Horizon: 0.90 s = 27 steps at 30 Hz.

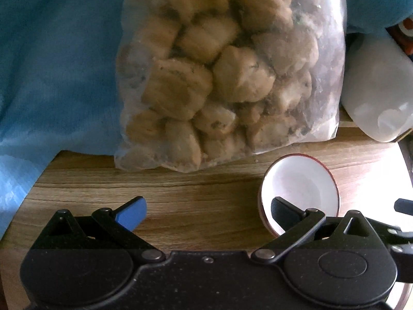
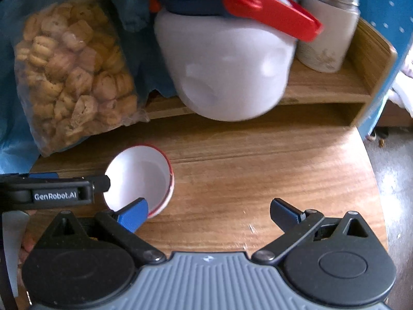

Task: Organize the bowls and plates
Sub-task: 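Move both grippers to the small white red-rimmed bowl and grip its rim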

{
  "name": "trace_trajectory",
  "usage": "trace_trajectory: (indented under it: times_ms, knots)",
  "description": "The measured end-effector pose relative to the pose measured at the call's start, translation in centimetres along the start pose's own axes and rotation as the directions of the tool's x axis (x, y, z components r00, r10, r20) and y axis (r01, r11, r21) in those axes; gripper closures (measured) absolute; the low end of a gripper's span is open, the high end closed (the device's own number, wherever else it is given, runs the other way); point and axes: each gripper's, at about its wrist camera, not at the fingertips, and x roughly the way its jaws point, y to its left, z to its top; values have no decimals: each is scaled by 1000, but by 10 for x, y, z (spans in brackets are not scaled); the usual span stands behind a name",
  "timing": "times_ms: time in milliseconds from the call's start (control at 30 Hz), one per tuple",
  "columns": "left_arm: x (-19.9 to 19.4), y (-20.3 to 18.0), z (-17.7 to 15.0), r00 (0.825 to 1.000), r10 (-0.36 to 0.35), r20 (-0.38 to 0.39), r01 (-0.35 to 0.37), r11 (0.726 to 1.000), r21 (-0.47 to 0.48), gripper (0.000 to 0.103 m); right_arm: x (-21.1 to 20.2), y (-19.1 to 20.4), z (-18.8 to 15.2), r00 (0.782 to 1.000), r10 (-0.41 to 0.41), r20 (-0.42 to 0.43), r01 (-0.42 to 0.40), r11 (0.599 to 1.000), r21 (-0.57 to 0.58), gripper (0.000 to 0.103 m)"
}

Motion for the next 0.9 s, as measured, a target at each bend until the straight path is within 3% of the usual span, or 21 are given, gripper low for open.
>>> trace_trajectory:
  times_ms: [300, 633, 767, 900]
  knots:
    - [1, -7, 1, 1000, 8, 18, -8, 1000, 26, 1, 12, 8, 7, 1000, 11, 10, -11, 1000, -26, 3]
    - [-5, -8, -5, 1000, -19, 16, 19, 1000, -3, 4, 23, 9, 13, 999, 53, -12, -53, 998, -36, 27]
    - [-3, -4, -7, 999, -38, 12, 38, 999, -4, 10, 28, 9, 13, 998, 64, -28, -65, 997, -33, 41]
    - [0, -2, -9, 997, -74, -7, 73, 997, -28, 17, 31, 10, 11, 997, 73, -31, -74, 997, -32, 44]
